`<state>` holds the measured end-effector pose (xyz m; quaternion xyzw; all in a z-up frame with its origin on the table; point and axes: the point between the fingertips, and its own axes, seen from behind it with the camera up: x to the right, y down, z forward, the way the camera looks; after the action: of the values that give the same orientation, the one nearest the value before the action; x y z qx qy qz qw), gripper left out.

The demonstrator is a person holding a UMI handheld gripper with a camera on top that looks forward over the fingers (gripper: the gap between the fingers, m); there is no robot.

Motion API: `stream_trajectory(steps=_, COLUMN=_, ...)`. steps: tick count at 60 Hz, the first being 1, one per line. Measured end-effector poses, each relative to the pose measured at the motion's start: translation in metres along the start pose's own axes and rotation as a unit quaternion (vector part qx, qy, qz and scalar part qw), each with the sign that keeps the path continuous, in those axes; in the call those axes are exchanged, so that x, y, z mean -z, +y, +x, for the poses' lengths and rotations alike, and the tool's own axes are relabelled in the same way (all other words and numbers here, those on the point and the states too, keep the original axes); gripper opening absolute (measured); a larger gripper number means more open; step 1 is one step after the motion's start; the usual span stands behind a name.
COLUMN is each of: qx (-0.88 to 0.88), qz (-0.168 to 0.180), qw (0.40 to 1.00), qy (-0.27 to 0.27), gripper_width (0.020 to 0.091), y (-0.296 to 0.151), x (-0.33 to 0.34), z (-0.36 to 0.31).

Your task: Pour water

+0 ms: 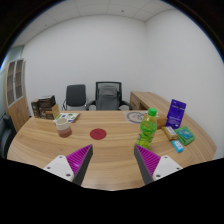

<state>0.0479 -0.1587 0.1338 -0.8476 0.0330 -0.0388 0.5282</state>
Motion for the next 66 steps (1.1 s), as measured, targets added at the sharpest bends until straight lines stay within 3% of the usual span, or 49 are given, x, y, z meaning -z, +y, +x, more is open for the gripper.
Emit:
stream_trajectory(steps=11, qx=-0.012, qz=0.003, qw=0.999, qy=0.031, gripper_width=0.0844, y=0.027, x=-0.045, z=0.090)
stream_trajectory(steps=33, qx=-0.026, qz=0.075, qw=0.997, qy=0.011, gripper_width=0.0825, y=-0.005, x=-0.150, z=0.132)
stream_trajectory(steps=36, qx=-0.025, qz=0.084, qw=0.996, qy=0.009, gripper_width=0.0779, y=-0.009, x=-0.157, z=0.131)
stream_trajectory(steps=42, qx=-0.023, qz=0.086, qw=0.996, qy=0.002, gripper_width=0.0585, y=-0.005, x=-0.171, z=0.126)
stream_trajectory(steps=49, qx=-0.009, qz=0.098, qw=0.995, qy=-0.002, gripper_width=0.0516, y=-0.009, x=-0.172, z=0.124)
stream_trajectory(steps=55, qx=0.004, qz=0.103, qw=0.995, qy=0.004, gripper_width=0.0335, y=-0.012, x=-0.175, z=0.126)
stream_trajectory(steps=66, qx=0.068, qz=0.091, qw=0.993, qy=0.020, gripper_width=0.0336, y=-0.015, x=-0.180, z=0.119)
